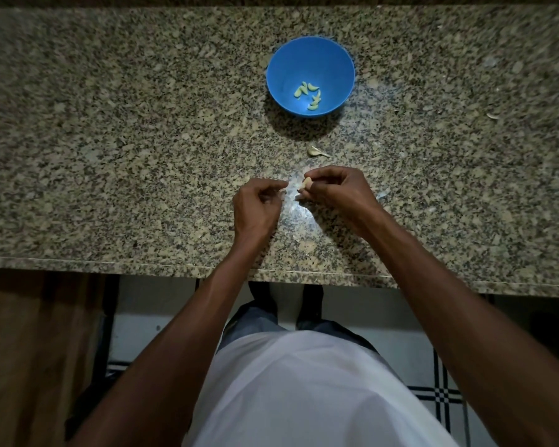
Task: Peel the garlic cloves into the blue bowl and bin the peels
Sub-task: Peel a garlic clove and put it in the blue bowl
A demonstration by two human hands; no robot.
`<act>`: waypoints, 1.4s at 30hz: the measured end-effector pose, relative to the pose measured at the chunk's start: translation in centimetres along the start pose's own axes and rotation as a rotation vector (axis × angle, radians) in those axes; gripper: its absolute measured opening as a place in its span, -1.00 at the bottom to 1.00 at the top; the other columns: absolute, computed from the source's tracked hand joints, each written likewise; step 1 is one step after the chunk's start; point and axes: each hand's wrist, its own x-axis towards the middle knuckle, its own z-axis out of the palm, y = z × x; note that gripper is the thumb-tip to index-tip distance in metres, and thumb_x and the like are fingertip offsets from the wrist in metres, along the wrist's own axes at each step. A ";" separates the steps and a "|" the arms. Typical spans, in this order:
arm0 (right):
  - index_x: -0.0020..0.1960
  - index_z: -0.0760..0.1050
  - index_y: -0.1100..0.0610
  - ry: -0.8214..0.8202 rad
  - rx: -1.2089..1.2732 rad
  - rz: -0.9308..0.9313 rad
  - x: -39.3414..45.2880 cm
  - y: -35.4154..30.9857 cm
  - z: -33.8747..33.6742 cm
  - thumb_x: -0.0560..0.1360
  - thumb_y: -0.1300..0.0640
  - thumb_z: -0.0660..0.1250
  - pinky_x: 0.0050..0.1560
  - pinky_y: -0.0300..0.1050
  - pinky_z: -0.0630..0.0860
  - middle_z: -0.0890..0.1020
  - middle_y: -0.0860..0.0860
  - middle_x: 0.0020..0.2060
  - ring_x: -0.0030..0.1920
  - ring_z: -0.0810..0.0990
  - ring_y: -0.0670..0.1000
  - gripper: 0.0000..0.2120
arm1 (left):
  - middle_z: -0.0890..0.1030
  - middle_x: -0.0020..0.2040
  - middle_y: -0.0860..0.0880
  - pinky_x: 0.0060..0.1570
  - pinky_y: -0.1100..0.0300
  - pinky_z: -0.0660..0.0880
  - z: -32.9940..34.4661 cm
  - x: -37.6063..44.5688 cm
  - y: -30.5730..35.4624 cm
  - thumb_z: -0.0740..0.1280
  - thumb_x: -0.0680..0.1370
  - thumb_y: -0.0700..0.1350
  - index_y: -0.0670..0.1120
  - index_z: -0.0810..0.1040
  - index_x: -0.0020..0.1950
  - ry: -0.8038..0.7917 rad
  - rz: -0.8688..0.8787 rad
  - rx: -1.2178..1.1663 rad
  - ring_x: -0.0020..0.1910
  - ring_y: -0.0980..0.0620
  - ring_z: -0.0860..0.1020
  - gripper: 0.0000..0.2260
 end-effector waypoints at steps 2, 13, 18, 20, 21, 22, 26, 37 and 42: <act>0.07 0.67 0.32 0.009 -0.003 -0.017 -0.1 0.1 0.0 0.47 0.40 0.52 0.09 0.05 0.71 0.75 0.26 -0.03 0.00 0.78 0.18 -0.82 | 0.73 0.00 0.00 -0.03 0.00 0.69 0.0 -0.1 0.3 0.47 0.54 -0.27 -0.10 0.75 0.05 0.003 -0.034 -0.055 -0.08 -0.01 0.70 -0.86; 0.07 0.71 0.24 -0.013 -0.006 -0.034 -0.9 0.1 0.5 0.46 0.28 0.58 0.04 -0.09 0.70 0.78 0.13 -0.06 -0.01 0.78 0.07 -0.80 | 0.75 -0.15 -0.07 -0.10 0.11 0.68 0.8 -0.4 0.3 0.55 0.52 -0.15 -0.17 0.71 0.04 -0.086 -0.224 -0.465 -0.24 0.07 0.68 -0.85; 0.11 0.66 0.37 -0.003 0.029 -0.079 -1.7 -0.2 1.3 0.44 0.23 0.60 0.03 -0.07 0.70 0.75 0.25 -0.02 -0.01 0.77 0.16 -0.68 | 0.72 -0.11 -0.13 -0.20 0.22 0.64 1.7 -0.2 0.7 0.47 0.59 -0.09 -0.23 0.67 0.10 -0.053 -0.204 -0.411 -0.23 0.12 0.67 -0.78; 0.11 0.63 0.43 0.024 0.036 -0.115 -1.8 -0.2 1.7 0.46 0.26 0.58 0.03 -0.03 0.71 0.72 0.32 -0.02 -0.03 0.76 0.21 -0.68 | 0.73 -0.09 -0.11 -0.19 0.23 0.63 2.1 -0.1 0.7 0.43 0.62 -0.05 -0.21 0.66 0.12 -0.057 -0.212 -0.364 -0.19 0.11 0.68 -0.77; 0.11 0.63 0.44 0.035 0.040 -0.126 -1.8 -0.3 1.8 0.46 0.27 0.57 0.04 0.00 0.71 0.72 0.34 -0.02 -0.04 0.76 0.23 -0.69 | 0.73 -0.09 -0.11 -0.20 0.24 0.61 2.2 0.0 0.7 0.42 0.62 -0.05 -0.21 0.66 0.13 -0.058 -0.226 -0.373 -0.19 0.11 0.68 -0.76; 0.11 0.63 0.45 0.046 0.042 -0.132 -1.7 -0.3 1.9 0.46 0.29 0.56 0.04 0.01 0.71 0.71 0.35 -0.03 -0.05 0.75 0.23 -0.69 | 0.73 -0.09 -0.12 -0.22 0.27 0.59 2.2 0.0 0.7 0.42 0.62 -0.06 -0.22 0.66 0.13 -0.058 -0.242 -0.405 -0.20 0.11 0.67 -0.77; 0.13 0.61 0.48 0.044 0.061 -0.122 -1.7 -0.3 1.9 0.49 0.36 0.52 0.03 -0.02 0.72 0.70 0.37 -0.02 -0.08 0.75 0.20 -0.73 | 0.72 -0.17 -0.09 -0.21 0.29 0.57 1.9 0.3 0.6 0.45 0.60 -0.14 -0.27 0.68 0.10 -0.071 -0.271 -0.524 -0.24 0.10 0.66 -0.80; 0.16 0.64 0.39 -0.010 0.219 0.023 -1.1 -0.3 1.9 0.53 0.40 0.44 0.09 -0.07 0.71 0.74 0.21 -0.03 -0.10 0.75 0.09 -0.79 | 0.64 -0.20 -0.10 -0.26 0.21 0.49 1.4 1.2 0.7 0.39 0.64 -0.10 -0.24 0.66 0.09 -0.172 -0.269 -0.492 -0.30 0.10 0.53 -0.80; 0.20 0.66 0.32 -0.034 0.163 0.077 -1.3 0.1 1.6 0.55 0.38 0.43 0.16 0.06 0.66 0.73 0.26 0.08 0.00 0.70 0.15 -0.77 | 0.64 -0.18 -0.07 -0.23 0.18 0.57 1.4 1.5 0.5 0.35 0.67 -0.09 -0.23 0.61 0.15 -0.130 -0.248 -0.359 -0.26 0.09 0.58 -0.79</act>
